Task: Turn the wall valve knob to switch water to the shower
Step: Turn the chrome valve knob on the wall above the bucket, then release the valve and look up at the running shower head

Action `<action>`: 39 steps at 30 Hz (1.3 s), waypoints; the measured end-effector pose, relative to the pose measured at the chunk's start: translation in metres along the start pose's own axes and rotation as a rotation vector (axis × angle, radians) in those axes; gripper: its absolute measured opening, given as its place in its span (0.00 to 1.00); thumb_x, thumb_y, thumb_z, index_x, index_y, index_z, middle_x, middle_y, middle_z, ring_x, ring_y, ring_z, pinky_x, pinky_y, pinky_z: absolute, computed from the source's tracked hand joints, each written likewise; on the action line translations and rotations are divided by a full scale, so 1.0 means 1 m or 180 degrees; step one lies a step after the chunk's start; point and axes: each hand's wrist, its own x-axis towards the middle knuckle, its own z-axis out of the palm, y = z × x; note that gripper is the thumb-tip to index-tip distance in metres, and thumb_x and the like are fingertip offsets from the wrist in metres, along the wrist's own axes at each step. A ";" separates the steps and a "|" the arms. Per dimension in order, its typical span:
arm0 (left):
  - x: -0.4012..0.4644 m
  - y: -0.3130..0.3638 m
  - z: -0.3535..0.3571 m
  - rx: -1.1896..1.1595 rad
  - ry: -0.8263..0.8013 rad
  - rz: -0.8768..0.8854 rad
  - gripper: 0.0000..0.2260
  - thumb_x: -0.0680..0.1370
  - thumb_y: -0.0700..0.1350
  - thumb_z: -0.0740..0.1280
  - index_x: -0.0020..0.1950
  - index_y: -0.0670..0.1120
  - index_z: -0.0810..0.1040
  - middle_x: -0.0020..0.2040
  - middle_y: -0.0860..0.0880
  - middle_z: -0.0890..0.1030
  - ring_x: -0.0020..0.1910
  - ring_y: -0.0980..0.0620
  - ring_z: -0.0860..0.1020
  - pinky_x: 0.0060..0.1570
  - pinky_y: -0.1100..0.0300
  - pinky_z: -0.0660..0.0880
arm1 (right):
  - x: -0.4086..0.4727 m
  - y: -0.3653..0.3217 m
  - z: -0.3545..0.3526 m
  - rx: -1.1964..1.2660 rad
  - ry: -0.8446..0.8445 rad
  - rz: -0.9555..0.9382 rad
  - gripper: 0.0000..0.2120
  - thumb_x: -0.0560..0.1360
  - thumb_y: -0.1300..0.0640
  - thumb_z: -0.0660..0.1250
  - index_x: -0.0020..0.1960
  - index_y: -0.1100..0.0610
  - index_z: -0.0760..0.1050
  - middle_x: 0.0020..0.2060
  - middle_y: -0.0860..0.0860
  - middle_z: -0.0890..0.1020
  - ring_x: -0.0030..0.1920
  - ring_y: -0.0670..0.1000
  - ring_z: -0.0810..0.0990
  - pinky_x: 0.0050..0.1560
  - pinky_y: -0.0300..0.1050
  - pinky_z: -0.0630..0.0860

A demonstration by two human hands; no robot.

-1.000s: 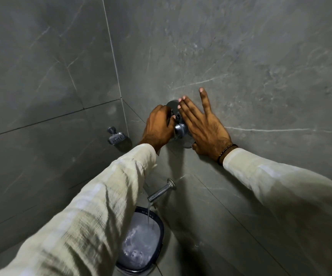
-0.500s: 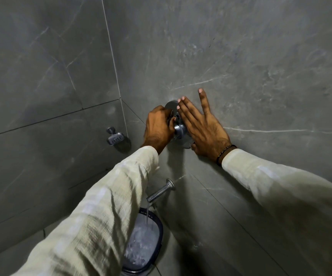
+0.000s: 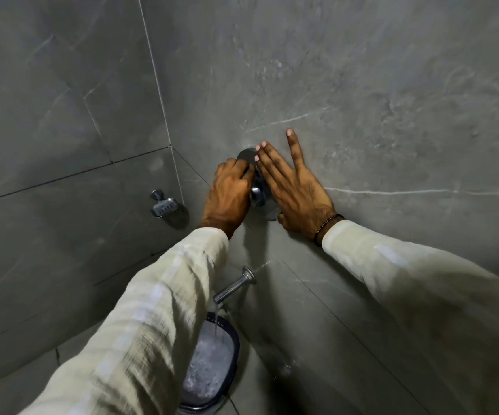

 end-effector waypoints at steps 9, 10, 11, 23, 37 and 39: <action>-0.001 0.004 -0.014 0.0462 -0.0332 -0.0026 0.22 0.78 0.41 0.70 0.72 0.40 0.75 0.67 0.39 0.79 0.64 0.38 0.74 0.65 0.49 0.68 | -0.001 -0.001 -0.009 -0.0005 -0.0132 -0.0021 0.53 0.80 0.27 0.51 0.87 0.64 0.37 0.86 0.66 0.38 0.87 0.68 0.36 0.73 0.85 0.29; -0.003 0.004 -0.017 0.0483 -0.0377 -0.0067 0.23 0.78 0.43 0.70 0.73 0.41 0.73 0.69 0.40 0.77 0.65 0.38 0.74 0.65 0.49 0.68 | -0.003 0.000 -0.010 0.0036 -0.0157 -0.0037 0.52 0.81 0.28 0.51 0.87 0.63 0.36 0.86 0.65 0.38 0.87 0.67 0.35 0.74 0.84 0.28; -0.006 0.004 -0.018 0.0482 -0.0426 -0.0115 0.24 0.79 0.44 0.70 0.75 0.43 0.71 0.71 0.41 0.76 0.66 0.39 0.73 0.65 0.48 0.69 | -0.006 0.001 -0.011 0.0086 -0.0174 -0.0056 0.52 0.81 0.29 0.51 0.87 0.63 0.36 0.86 0.65 0.38 0.87 0.66 0.35 0.76 0.81 0.29; -0.047 0.019 -0.078 0.0301 -0.0419 0.0120 0.31 0.85 0.54 0.57 0.84 0.46 0.52 0.84 0.43 0.55 0.83 0.40 0.55 0.80 0.43 0.55 | -0.083 0.040 -0.053 0.0959 -0.0246 0.0320 0.51 0.80 0.33 0.56 0.87 0.63 0.35 0.87 0.63 0.37 0.88 0.62 0.37 0.83 0.74 0.39; -0.120 0.048 -0.276 0.0784 0.0341 0.0962 0.37 0.81 0.67 0.40 0.84 0.48 0.40 0.85 0.46 0.39 0.83 0.44 0.38 0.81 0.40 0.41 | -0.183 0.141 -0.215 0.1514 0.0044 0.1371 0.54 0.78 0.26 0.48 0.88 0.61 0.36 0.88 0.59 0.40 0.88 0.59 0.39 0.83 0.75 0.37; -0.134 0.046 -0.313 0.0938 0.0491 0.1038 0.37 0.80 0.67 0.38 0.84 0.48 0.39 0.85 0.46 0.38 0.83 0.44 0.37 0.81 0.40 0.41 | -0.194 0.155 -0.245 0.1517 0.0142 0.1507 0.53 0.77 0.25 0.43 0.88 0.61 0.36 0.88 0.59 0.39 0.88 0.58 0.39 0.82 0.75 0.38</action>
